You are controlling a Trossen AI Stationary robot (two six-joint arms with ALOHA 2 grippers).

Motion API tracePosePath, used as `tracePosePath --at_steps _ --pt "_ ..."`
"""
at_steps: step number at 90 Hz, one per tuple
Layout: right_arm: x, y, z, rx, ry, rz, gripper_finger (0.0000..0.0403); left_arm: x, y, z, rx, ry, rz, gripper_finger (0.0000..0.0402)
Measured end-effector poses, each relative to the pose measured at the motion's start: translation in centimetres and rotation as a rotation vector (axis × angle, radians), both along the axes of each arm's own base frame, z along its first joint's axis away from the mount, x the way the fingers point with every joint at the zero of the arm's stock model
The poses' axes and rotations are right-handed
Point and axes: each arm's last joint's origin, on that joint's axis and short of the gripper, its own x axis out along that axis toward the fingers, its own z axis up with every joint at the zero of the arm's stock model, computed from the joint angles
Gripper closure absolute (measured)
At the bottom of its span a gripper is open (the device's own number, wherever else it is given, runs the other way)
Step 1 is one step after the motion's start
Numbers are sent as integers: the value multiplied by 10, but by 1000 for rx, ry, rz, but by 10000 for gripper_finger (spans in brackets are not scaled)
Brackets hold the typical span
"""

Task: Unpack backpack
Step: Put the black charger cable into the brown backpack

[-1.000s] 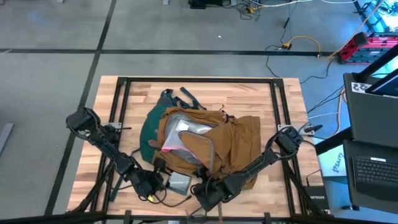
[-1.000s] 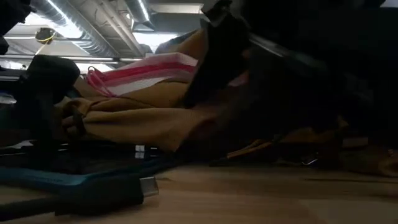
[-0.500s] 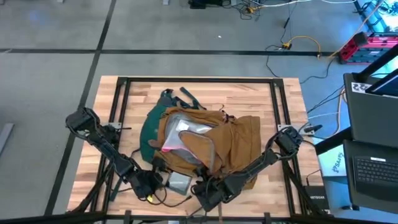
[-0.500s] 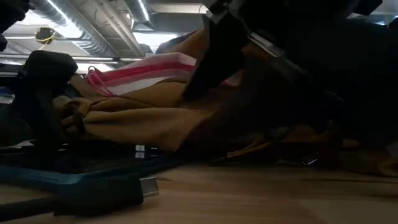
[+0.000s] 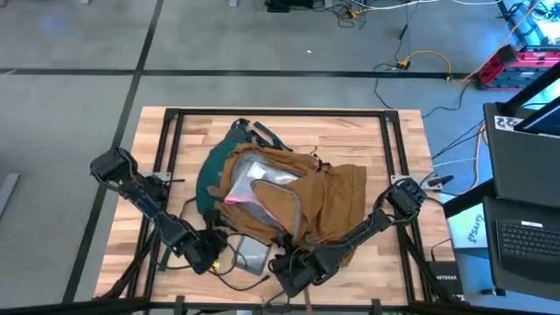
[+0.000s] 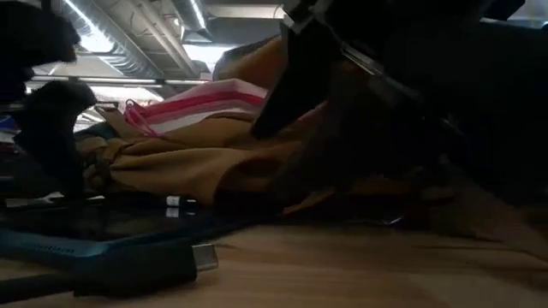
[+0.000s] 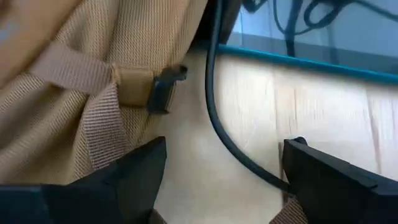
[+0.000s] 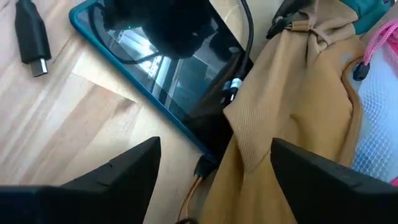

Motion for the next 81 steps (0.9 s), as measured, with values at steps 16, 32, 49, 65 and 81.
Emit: tracePosePath --at_steps 16,32,49,65,81 --pt "0 0 0 7 -3 -8 114 8 7 0 -109 67 38 101" --pt "0 0 0 18 -8 -19 114 15 14 -1 -178 103 74 103" --pt "0 0 0 31 -13 -34 114 21 21 -2 -224 104 85 152" --pt "0 0 0 31 -12 -36 114 23 23 -3 -232 106 94 226" --pt "0 0 0 31 -12 -36 114 24 23 -3 -237 107 94 319"
